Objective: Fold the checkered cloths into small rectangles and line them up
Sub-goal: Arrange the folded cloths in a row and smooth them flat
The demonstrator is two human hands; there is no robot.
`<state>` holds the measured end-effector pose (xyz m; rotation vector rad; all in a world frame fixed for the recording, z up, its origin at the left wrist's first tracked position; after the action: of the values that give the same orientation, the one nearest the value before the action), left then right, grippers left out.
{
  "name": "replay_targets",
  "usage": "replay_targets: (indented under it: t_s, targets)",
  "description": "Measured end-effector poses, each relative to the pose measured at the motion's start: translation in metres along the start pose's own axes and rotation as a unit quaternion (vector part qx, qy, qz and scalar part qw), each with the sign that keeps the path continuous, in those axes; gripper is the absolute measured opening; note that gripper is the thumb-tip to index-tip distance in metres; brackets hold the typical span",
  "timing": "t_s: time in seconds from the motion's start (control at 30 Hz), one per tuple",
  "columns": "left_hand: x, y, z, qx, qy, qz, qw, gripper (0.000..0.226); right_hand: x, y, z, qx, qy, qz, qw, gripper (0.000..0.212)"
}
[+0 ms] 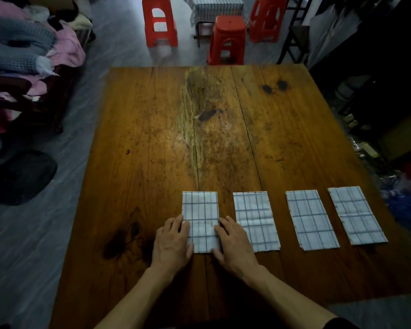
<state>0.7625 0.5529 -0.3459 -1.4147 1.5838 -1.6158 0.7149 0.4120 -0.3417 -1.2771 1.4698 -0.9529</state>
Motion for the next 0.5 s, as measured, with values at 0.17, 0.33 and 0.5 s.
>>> replay_targets:
  t_s: [0.17, 0.33, 0.5]
  targets:
    - [-0.003, -0.005, 0.003, 0.008, -0.022, 0.001, 1.0, 0.07, -0.001, -0.006, 0.004, 0.01, -0.007, 0.007, 1.0, 0.068]
    - [0.0, 0.0, 0.001, -0.002, -0.022, 0.015, 1.0, 0.067, -0.002, -0.007, 0.009, 0.014, -0.021, -0.004, 1.0, 0.067]
    - [0.008, 0.007, 0.003, -0.006, -0.015, 0.018, 1.0, 0.066, 0.009, -0.005, 0.006, 0.012, -0.017, -0.015, 1.0, 0.068]
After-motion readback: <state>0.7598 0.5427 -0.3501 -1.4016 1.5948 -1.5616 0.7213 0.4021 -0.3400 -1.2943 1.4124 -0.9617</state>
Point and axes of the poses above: each hand's wrist, its own z-axis towards the middle knuckle, its own y-axis out of the palm, x = y × z, the point moved 10 cm from there along z, towards the middle knuckle, and after that the axes turned 10 degrees about -z, right-handed, at the moved point
